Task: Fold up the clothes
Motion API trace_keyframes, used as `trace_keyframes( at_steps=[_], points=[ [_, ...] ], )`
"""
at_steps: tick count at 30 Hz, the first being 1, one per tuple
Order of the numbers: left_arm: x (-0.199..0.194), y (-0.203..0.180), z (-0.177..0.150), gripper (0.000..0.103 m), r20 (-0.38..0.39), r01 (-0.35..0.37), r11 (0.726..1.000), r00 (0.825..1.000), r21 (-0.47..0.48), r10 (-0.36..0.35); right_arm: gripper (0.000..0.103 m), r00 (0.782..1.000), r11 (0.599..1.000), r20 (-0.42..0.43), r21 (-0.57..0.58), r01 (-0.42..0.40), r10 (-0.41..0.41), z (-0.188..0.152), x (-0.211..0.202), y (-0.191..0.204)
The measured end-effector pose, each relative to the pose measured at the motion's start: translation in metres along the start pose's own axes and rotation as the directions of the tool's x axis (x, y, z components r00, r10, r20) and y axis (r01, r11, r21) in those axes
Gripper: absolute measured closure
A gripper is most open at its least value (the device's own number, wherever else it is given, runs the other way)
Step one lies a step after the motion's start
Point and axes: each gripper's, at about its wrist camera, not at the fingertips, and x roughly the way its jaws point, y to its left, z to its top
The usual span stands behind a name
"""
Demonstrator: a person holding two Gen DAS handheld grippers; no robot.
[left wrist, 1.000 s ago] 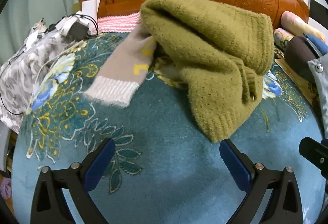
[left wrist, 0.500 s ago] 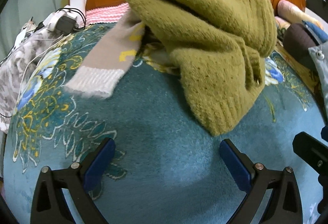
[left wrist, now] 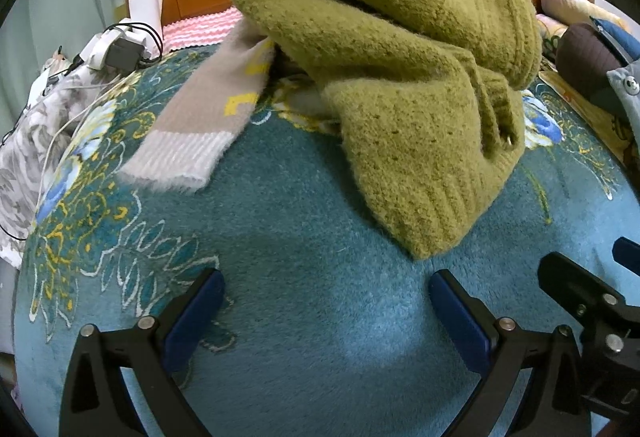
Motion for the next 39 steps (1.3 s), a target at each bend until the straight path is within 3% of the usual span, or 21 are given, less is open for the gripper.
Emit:
trace_keyframes(
  at_steps=[10,27,33,36,39],
  points=[
    [0.000,-0.005,-0.002,0.000,0.012,-0.017,1.000,1.000,0.019,0.017,0.000,0.999,0.997,-0.013,0.068,-0.032,0.033,-0.001,0.016,-0.013],
    [0.001,-0.004,-0.001,0.000,0.017,-0.007,0.999,1.000,0.034,0.007,0.000,0.999,0.998,-0.014,0.059,-0.032,0.032,0.001,0.020,-0.013],
    [0.003,-0.004,-0.001,0.000,0.013,0.000,0.999,1.000,0.032,0.000,0.000,0.998,0.995,-0.029,0.089,-0.054,0.057,-0.007,0.006,-0.024],
    [0.002,-0.005,0.002,0.000,0.002,-0.004,0.999,1.000,0.039,0.004,0.000,0.998,0.998,-0.049,0.063,-0.029,0.032,-0.021,-0.009,-0.034],
    [-0.009,-0.015,0.012,0.000,-0.007,-0.043,0.995,0.999,0.095,0.043,0.000,0.998,0.999,-0.049,0.039,-0.026,0.028,-0.036,-0.025,-0.048]
  ],
)
